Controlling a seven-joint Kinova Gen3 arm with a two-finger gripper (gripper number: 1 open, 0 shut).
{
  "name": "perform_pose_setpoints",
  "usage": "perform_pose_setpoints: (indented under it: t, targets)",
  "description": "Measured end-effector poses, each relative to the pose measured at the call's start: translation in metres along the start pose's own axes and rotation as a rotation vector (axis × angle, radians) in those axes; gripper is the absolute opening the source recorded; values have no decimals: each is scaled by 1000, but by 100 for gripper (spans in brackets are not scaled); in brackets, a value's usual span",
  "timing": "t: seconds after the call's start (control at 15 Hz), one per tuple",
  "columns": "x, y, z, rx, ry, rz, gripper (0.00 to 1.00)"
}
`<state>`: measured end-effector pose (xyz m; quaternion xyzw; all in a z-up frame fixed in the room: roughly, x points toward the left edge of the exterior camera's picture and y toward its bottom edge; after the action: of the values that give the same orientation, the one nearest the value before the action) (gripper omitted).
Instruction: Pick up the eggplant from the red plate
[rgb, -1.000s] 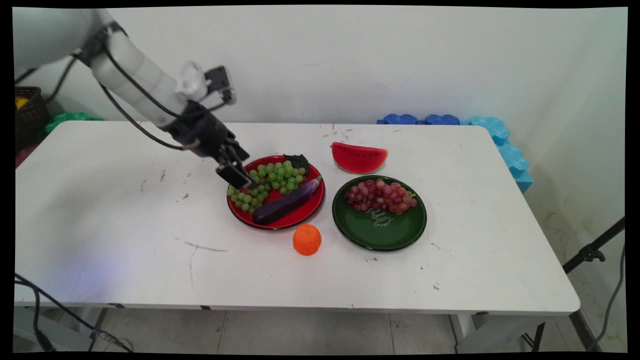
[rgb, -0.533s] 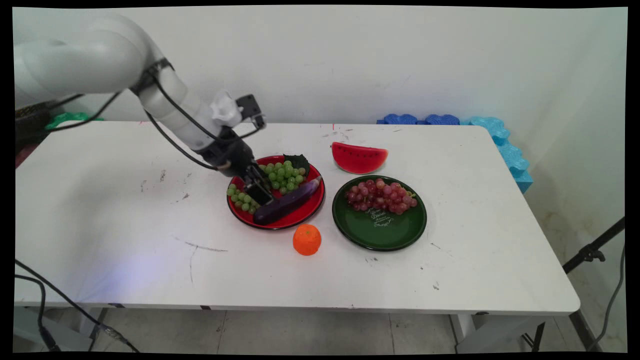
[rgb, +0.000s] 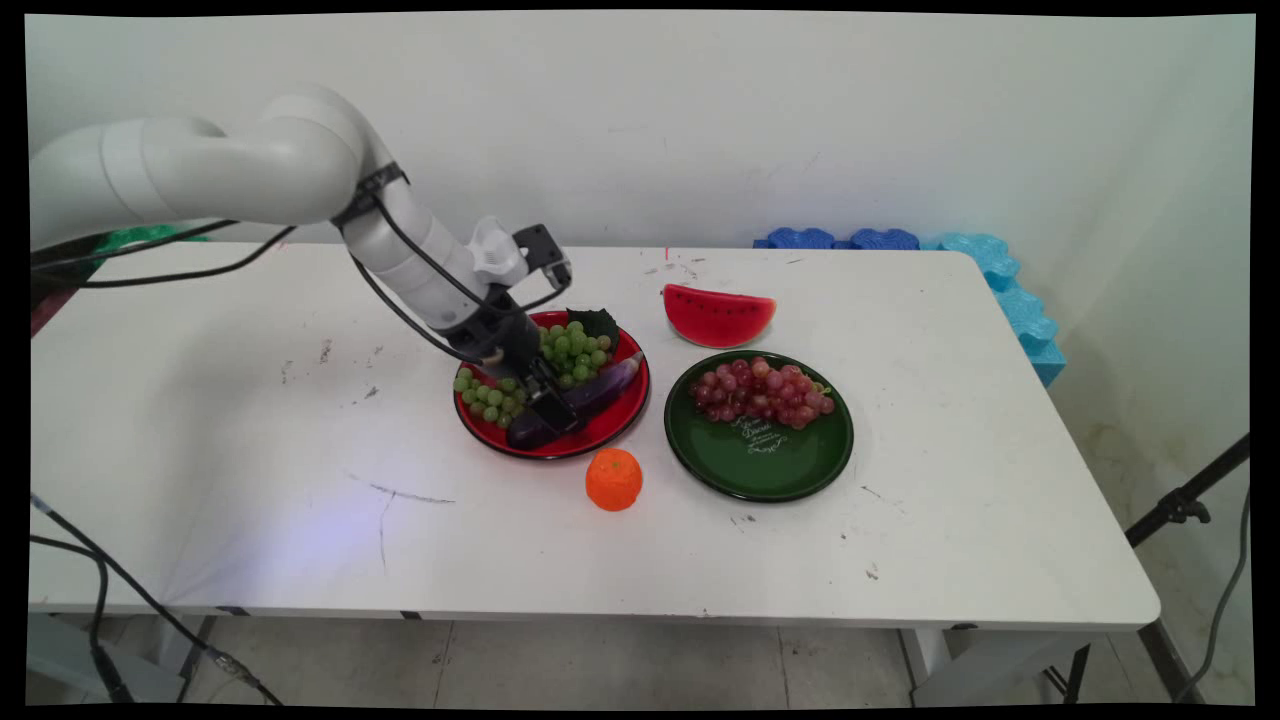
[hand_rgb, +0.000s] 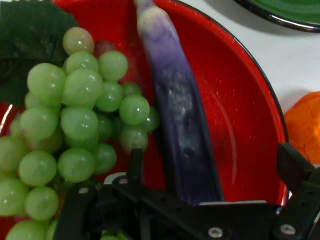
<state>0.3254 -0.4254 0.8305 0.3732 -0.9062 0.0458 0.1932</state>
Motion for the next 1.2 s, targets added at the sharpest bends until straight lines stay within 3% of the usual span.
perform_pose_setpoints:
  t: [0.47, 1.07, 1.13, 1.2]
  targets:
    - [5, 2, 22, -10, -17, -3, 100]
    - [8, 0, 27, -7, -53, 15, 100]
    - [8, 0, 26, -7, -54, 18, 0]
    - [8, 0, 26, -7, -54, 21, 0]
